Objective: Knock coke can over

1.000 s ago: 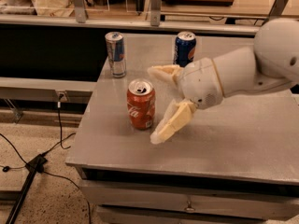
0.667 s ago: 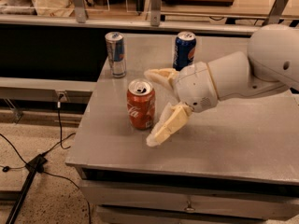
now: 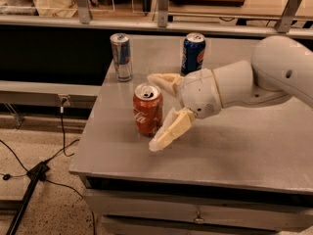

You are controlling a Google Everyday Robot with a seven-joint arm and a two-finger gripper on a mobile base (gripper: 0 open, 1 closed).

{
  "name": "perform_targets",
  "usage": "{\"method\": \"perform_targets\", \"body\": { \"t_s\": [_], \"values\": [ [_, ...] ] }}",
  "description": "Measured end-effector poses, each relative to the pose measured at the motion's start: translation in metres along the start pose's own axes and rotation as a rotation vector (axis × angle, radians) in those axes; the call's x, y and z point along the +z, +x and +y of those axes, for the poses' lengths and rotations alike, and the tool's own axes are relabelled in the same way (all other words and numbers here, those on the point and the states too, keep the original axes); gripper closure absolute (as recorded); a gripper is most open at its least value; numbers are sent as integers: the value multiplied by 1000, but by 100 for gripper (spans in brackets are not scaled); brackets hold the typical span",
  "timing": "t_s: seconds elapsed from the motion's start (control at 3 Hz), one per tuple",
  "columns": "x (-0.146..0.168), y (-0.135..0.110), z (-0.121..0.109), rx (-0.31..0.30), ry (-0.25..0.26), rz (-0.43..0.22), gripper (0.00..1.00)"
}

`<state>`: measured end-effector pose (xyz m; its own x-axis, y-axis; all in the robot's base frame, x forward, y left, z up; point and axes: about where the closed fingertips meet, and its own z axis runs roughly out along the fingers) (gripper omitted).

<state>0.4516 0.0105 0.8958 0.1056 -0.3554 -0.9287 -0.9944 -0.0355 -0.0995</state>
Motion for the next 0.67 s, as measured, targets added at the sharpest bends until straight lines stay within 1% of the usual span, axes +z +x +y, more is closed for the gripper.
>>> {"method": "perform_targets", "body": {
  "t_s": [0.33,0.67],
  "values": [
    [17,7,-12,8,14,-95,0],
    [22,12,-17,17,31,-143,0]
  ]
}}
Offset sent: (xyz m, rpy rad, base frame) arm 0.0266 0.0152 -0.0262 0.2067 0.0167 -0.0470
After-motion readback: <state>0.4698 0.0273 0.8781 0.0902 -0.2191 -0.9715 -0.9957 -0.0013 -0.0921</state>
